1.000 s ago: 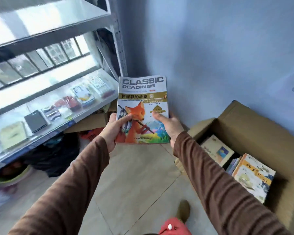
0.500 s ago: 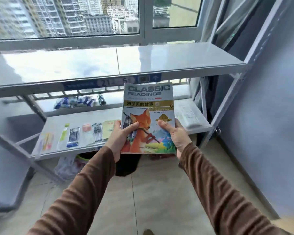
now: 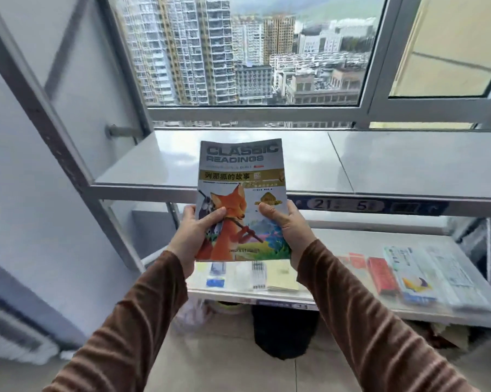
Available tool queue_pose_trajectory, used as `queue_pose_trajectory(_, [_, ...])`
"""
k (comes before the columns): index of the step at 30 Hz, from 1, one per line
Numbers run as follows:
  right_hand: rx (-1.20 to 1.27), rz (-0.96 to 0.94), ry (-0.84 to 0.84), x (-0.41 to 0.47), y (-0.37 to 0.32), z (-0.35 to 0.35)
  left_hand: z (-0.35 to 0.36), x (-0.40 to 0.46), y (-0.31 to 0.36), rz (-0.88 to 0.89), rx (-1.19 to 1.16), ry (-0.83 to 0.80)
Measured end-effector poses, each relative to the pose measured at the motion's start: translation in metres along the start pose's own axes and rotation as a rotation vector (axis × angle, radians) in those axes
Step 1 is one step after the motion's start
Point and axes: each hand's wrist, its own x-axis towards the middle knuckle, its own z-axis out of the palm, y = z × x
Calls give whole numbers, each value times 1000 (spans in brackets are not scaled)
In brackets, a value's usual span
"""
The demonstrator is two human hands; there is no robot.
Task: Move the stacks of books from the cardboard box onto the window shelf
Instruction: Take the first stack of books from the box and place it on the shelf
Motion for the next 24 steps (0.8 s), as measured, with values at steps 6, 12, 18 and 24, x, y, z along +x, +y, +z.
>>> queue_pose_trajectory(6, [3, -41, -17, 67, 10, 113, -101, 72, 53, 63, -31, -28])
queue_pose_trajectory(12, [0, -102, -38, 137, 8, 187, -165, 147, 98, 138, -79, -104])
queue_pose_trajectory(18, [6, -177, -97, 213, 0, 215, -187, 220, 124, 215, -99, -165])
queue_pose_trajectory(24, [-70, -287, -149, 264, -4, 224, -197, 276, 138, 350, -9, -185])
